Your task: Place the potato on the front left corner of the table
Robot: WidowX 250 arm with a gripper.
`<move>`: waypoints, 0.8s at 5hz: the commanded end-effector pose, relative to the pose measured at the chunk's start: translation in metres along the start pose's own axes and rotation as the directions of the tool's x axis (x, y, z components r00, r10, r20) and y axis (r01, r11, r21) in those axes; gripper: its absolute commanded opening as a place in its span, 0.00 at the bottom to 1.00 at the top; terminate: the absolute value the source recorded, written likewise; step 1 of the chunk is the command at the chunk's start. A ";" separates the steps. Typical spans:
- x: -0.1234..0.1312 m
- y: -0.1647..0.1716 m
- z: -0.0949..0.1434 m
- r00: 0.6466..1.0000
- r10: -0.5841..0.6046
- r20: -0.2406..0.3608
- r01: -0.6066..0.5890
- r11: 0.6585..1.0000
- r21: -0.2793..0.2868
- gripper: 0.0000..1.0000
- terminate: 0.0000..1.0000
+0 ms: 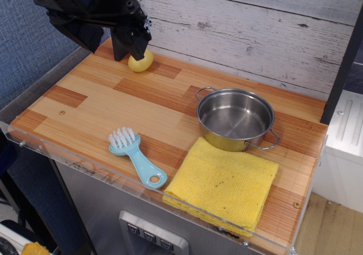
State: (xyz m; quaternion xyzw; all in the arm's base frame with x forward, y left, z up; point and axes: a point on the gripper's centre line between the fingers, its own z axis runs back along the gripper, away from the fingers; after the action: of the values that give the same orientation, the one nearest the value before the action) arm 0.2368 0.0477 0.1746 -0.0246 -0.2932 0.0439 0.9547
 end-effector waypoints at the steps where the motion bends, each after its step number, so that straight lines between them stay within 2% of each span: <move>1: 0.000 0.000 0.000 1.000 0.000 0.000 0.000 1.000 0.000 1.00 0.00; 3: 0.054 0.049 -0.005 0.996 0.062 0.058 -0.065 0.997 0.051 1.00 0.00; 4: 0.065 0.072 -0.015 0.996 0.077 0.042 -0.080 0.994 0.069 1.00 0.00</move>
State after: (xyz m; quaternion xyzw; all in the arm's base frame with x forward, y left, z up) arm 0.2946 0.1227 0.1784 -0.0099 -0.2898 0.0931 0.9525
